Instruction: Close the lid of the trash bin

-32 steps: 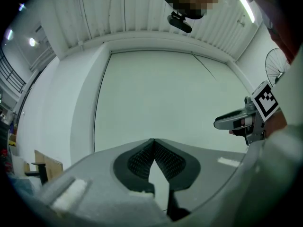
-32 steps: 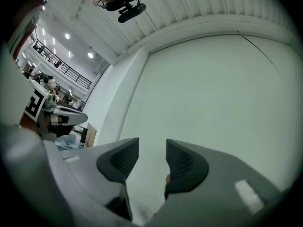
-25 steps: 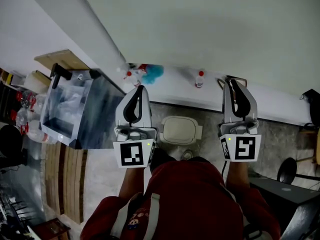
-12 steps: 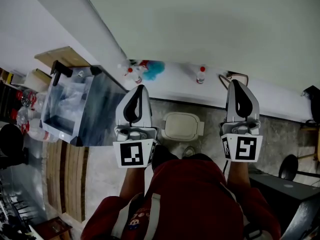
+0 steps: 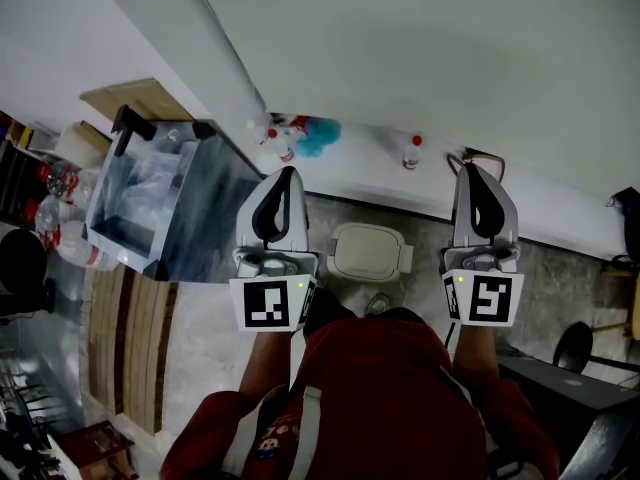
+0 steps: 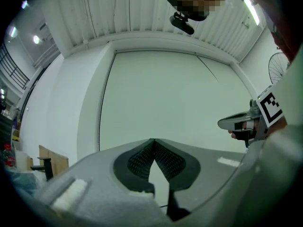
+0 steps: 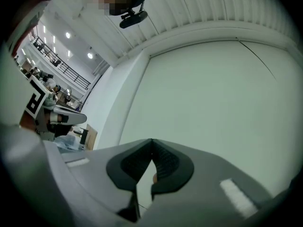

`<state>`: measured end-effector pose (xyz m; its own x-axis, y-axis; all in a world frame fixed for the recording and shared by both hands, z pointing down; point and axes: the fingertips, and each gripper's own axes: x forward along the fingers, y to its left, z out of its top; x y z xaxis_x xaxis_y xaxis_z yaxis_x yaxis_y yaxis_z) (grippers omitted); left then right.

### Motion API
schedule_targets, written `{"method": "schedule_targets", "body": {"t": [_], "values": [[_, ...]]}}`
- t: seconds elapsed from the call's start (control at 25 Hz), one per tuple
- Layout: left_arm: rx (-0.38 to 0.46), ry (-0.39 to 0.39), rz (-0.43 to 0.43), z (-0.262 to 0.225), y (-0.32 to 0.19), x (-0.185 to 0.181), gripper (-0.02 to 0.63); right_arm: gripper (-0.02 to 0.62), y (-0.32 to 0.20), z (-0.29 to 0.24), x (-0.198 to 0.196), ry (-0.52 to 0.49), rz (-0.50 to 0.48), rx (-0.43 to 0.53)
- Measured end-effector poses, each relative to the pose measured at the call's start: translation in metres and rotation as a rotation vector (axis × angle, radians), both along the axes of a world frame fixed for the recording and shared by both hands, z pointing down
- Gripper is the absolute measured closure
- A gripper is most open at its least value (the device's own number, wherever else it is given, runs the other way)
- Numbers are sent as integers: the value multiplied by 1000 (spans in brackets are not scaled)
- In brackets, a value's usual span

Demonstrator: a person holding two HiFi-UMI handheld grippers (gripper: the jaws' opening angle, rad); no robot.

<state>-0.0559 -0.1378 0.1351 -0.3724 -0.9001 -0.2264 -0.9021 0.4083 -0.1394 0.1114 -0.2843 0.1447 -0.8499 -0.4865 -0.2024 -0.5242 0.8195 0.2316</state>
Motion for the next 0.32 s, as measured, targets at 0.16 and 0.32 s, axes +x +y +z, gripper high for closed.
{"method": "schedule_targets", "body": {"t": [0.16,0.32], "values": [[-3,8,-14,1,4,-4,603,595,0,-1,-1,0,-6,0],[-6,4,-19,4,4,-7,603,595,0,2,-1,6,-3,3]]}}
